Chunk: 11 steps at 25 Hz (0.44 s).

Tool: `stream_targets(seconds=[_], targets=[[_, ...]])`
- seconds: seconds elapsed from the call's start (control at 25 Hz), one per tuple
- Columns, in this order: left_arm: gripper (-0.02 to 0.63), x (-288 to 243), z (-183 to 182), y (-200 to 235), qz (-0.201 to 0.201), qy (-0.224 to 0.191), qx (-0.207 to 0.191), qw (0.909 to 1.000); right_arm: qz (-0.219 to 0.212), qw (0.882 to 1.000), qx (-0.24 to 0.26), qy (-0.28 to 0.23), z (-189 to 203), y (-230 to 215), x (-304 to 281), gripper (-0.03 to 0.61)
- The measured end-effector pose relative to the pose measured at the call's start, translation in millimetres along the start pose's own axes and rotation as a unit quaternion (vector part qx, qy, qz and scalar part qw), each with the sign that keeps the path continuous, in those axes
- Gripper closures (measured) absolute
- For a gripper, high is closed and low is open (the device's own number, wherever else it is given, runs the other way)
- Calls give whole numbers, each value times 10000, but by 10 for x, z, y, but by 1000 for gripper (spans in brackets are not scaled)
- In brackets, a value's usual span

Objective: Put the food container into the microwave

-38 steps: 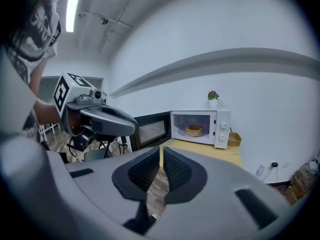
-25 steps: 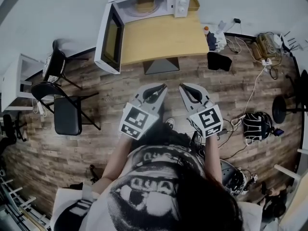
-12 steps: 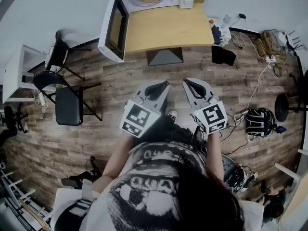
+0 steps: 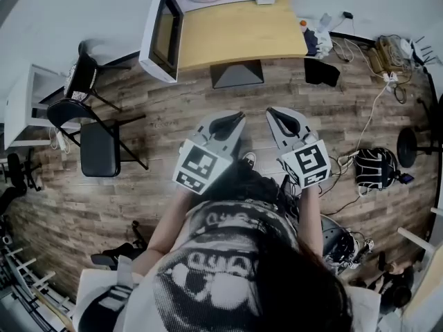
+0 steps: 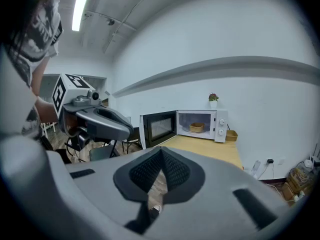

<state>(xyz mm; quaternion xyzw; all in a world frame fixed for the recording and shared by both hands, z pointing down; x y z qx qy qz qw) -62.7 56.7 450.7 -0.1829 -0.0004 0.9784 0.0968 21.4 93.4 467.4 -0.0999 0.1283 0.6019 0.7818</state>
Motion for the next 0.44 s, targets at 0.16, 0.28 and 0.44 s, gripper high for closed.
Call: stream_targets(seconds=[0.16, 0.28, 0.44], targets=[[603, -13, -1, -70, 90, 17, -39, 10000, 78, 9999, -55, 68, 57, -28, 73, 575], [603, -8, 12, -122, 134, 36, -63, 9999, 161, 9998, -92, 79, 96, -61, 129, 575], [603, -29, 20, -166, 146, 27, -96, 9998, 265, 9996, -118, -21, 99, -129, 195, 575]])
Point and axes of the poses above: the fingertips, and each gripper's own axes: x backward along the fingers, y to its left, z out of its underside, the point moved 3 cm from there along x, backward along the fingers, and after that the axes turned 2 degrees about -z, right-handed, at the moved point
